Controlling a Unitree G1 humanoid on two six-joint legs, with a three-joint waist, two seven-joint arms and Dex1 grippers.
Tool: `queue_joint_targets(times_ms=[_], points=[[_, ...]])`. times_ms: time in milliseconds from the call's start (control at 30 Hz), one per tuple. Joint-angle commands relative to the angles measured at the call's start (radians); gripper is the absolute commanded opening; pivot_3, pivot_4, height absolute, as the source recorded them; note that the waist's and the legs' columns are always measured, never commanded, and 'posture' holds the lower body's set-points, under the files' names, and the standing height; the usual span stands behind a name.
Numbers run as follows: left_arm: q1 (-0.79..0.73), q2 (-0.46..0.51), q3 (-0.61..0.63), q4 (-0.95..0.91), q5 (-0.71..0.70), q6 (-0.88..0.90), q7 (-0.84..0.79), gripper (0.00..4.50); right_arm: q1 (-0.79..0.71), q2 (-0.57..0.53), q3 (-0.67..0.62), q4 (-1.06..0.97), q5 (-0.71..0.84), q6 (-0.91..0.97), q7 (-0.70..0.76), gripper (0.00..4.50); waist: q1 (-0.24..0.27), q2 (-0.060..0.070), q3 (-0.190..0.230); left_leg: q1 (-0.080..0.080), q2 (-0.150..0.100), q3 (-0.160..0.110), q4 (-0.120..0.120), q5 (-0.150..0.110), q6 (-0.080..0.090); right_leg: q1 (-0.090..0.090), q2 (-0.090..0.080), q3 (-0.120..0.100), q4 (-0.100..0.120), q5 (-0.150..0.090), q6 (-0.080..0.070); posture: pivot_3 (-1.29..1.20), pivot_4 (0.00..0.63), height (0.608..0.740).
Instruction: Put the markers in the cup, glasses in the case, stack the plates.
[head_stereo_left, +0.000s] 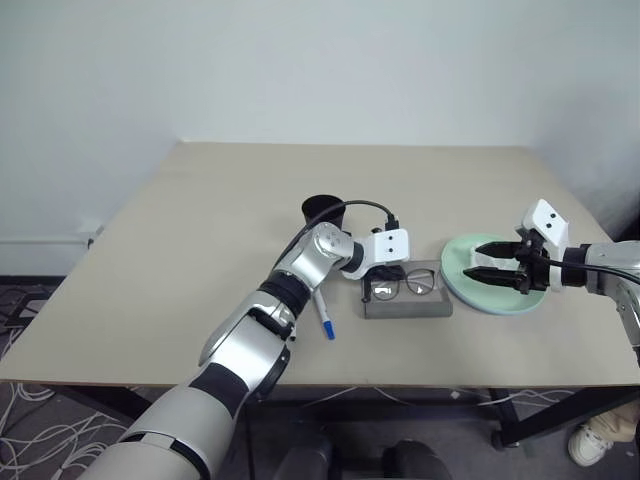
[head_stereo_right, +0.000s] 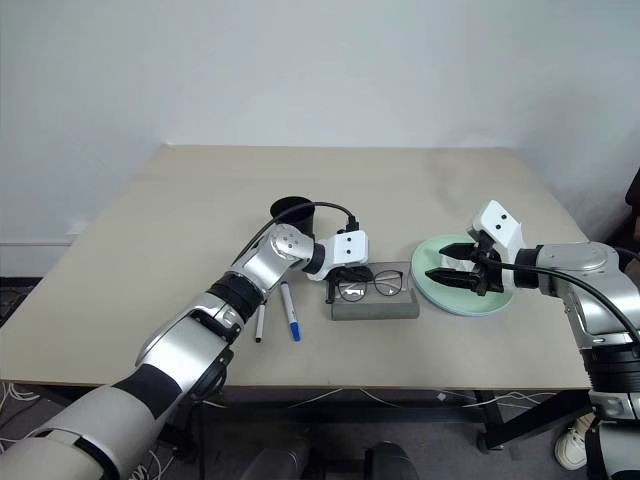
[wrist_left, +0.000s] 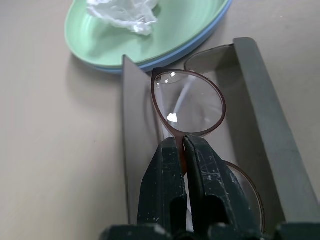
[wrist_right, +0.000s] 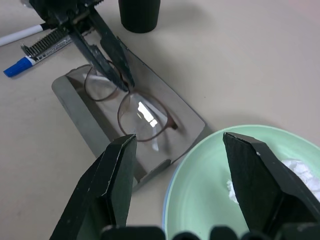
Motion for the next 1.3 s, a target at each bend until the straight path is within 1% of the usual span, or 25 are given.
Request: queue_joint_targets(times_ms=[33,100,300,467,600,700,733,767,933,1100,1200,1300], points=[[-0.019,-0.014,0.026,-0.003,-0.003,-0.031,-0.004,0.03,-0.011,-0.008,-0.022,-0.036,0.011,-0.003,-0.004,2.99,0.000,0.000,0.000,0.000,0.000,0.000,0.000,0.000,0.000,0.000,0.000,0.000,0.000,0.000,0.000,0.00,0.000,0.731],[-0.010,-0.020,0.023,-0.011,-0.007,-0.030,-0.034,0.03,-0.007,-0.008,-0.022,-0.042,0.013,0.001,-0.004,2.99,0.001,0.000,0.000,0.000,0.000,0.000,0.000,0.000,0.000,0.000,0.000,0.000,0.000,0.000,0.000,0.00,0.000,0.731],[0.011,-0.024,0.017,-0.032,-0.001,-0.046,-0.090,0.03,0.017,-0.061,0.022,-0.054,-0.038,-0.051,0.036,2.99,0.000,0.000,0.000,0.000,0.000,0.000,0.000,0.000,0.000,0.000,0.000,0.000,0.000,0.000,0.000,0.00,0.000,0.731],[0.015,-0.024,0.018,-0.038,0.001,-0.035,-0.117,0.03,0.021,-0.078,0.006,-0.051,-0.018,-0.069,0.079,2.99,0.000,0.000,0.000,0.000,0.000,0.000,0.001,0.000,0.000,0.000,0.000,0.000,0.000,0.000,0.000,0.00,0.000,0.731],[0.016,-0.021,0.024,-0.044,-0.005,-0.010,-0.139,0.03,0.015,-0.077,0.003,-0.038,-0.024,-0.080,0.083,2.99,0.000,0.000,0.000,0.000,0.000,0.000,0.001,0.000,0.000,0.000,0.000,-0.001,0.000,0.000,0.000,0.00,0.000,0.731],[-0.003,-0.018,0.043,-0.042,-0.012,0.008,-0.126,0.69,0.014,-0.074,0.002,-0.036,-0.025,-0.083,0.082,2.99,0.000,0.000,0.000,0.000,0.000,0.000,0.001,0.000,0.000,0.000,0.000,0.000,0.000,0.000,0.000,0.00,0.000,0.731],[-0.010,-0.014,0.047,-0.043,-0.014,0.011,-0.129,0.99,0.013,-0.074,0.003,-0.034,-0.025,-0.084,0.081,2.99,0.000,0.000,0.000,0.000,0.000,0.000,0.001,0.000,0.000,0.000,0.000,0.000,0.000,0.000,0.000,0.00,0.000,0.731],[-0.016,-0.011,0.050,-0.046,-0.016,0.010,-0.132,1.39,0.014,-0.074,0.002,-0.033,-0.025,-0.085,0.081,2.99,0.000,0.000,0.000,0.000,0.000,0.000,0.001,0.000,0.000,0.000,0.000,0.000,0.000,0.000,0.000,0.00,0.000,0.731],[-0.084,-0.010,0.108,-0.028,-0.038,0.015,-0.099,3.06,0.013,-0.072,0.003,-0.030,-0.027,-0.086,0.078,2.99,0.002,0.000,0.000,-0.001,0.000,0.000,0.001,0.000,0.000,0.000,0.000,-0.001,0.000,0.000,0.000,0.00,0.000,0.731],[-0.157,-0.013,0.165,0.012,-0.056,-0.004,-0.068,3.06,0.008,-0.065,0.009,-0.029,-0.029,-0.084,0.072,2.99,0.001,0.000,0.000,-0.001,0.000,0.000,0.002,0.000,0.000,0.000,0.000,-0.001,0.000,0.000,0.000,0.00,0.000,0.731],[-0.191,-0.021,0.185,0.079,-0.046,-0.024,0.001,2.44,0.004,-0.062,0.010,-0.027,-0.031,-0.084,0.068,2.99,0.001,0.000,0.000,-0.001,0.000,0.000,0.002,0.000,0.000,0.000,0.000,-0.001,0.000,0.000,0.000,0.00,0.000,0.731],[-0.200,-0.028,0.182,0.147,-0.019,-0.056,0.072,1.46,0.000,-0.058,0.012,-0.029,-0.031,-0.081,0.064,2.99,0.001,0.000,0.000,-0.001,0.000,0.000,0.002,0.000,0.000,0.000,0.000,-0.001,0.001,0.001,0.001,0.00,0.000,0.731]])
